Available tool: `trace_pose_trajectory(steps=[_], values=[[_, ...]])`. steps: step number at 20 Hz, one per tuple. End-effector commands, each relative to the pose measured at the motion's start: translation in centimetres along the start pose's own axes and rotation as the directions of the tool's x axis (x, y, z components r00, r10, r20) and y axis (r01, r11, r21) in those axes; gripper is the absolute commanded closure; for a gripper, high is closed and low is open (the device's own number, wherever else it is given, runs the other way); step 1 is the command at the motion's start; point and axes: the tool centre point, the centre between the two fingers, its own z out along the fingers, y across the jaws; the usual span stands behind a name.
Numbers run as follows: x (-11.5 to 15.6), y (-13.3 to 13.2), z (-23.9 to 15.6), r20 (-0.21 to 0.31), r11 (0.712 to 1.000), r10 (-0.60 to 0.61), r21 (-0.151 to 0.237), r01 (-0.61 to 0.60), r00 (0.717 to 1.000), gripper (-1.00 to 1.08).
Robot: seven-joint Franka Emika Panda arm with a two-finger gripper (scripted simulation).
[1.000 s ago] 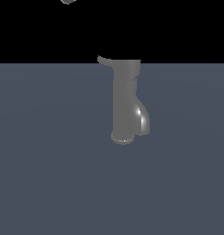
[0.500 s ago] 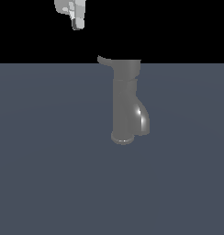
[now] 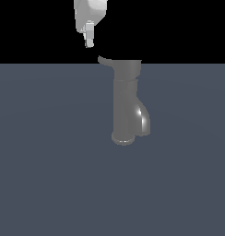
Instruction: Turn on the faucet by rotating a designated handle.
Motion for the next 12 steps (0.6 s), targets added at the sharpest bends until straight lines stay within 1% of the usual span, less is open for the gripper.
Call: trace_pose_trajectory(steps=[1, 7, 12], values=[[1.0, -1.0, 0.8, 0.000, 0.998, 0.063, -0.001, -0.063, 0.998, 1.08], [3.2, -2.9, 2.5, -0.001, 0.982, 0.191, -0.004, -0.191, 0.982, 1.08], [4.7, -3.8, 3.5, -0.002, 0.964, 0.267, -0.006, -0.267, 0.964, 1.08]])
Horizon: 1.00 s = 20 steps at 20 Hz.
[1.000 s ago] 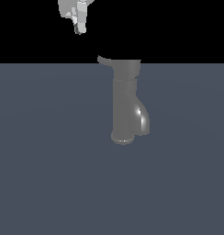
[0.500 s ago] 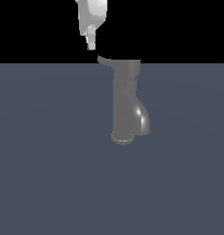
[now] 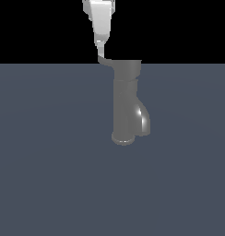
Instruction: Turn on the faucet by rotating a designated handle.
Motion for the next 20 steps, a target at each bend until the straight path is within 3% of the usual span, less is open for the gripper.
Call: trace_pose_trajectory(steps=[1, 20], values=[[0.55, -0.57, 0.41, 0.000, 0.999, 0.035, 0.000, -0.035, 0.999, 1.08], [0.89, -0.29, 0.80, 0.000, 0.997, 0.071, -0.001, -0.071, 0.997, 1.08]])
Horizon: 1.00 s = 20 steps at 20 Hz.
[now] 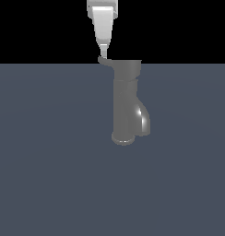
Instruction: Turn on the faucet by rotating a designated handle.
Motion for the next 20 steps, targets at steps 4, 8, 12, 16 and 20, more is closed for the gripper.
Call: trace_pose_trajectory(steps=[4, 8, 12, 16, 20], values=[[-0.4, 1.5, 0.0, 0.000, 1.000, 0.000, 0.000, 0.000, 1.000, 1.08], [-0.8, 2.7, 0.0, 0.000, 1.000, 0.000, 0.000, 0.000, 1.000, 1.08], [-1.1, 3.9, 0.0, 0.000, 1.000, 0.000, 0.000, 0.000, 1.000, 1.08], [-1.4, 5.1, 0.0, 0.000, 1.000, 0.000, 0.000, 0.000, 1.000, 1.08], [-1.8, 5.1, 0.0, 0.002, 1.000, -0.005, 0.007, 0.005, 1.000, 1.08]])
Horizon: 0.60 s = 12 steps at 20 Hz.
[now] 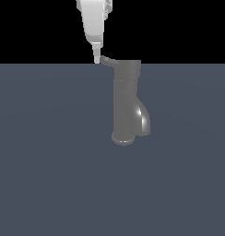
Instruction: Turn on the faucet by rotating a designated handle.
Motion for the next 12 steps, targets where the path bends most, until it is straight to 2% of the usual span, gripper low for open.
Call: trace_pose_trajectory(steps=[1, 12], values=[[0.3, 0.3, 0.0, 0.000, 1.000, 0.002, 0.000, -0.002, 1.000, 1.08], [2.0, 3.6, 0.0, -0.001, 1.000, 0.005, -0.003, -0.005, 1.000, 1.08]])
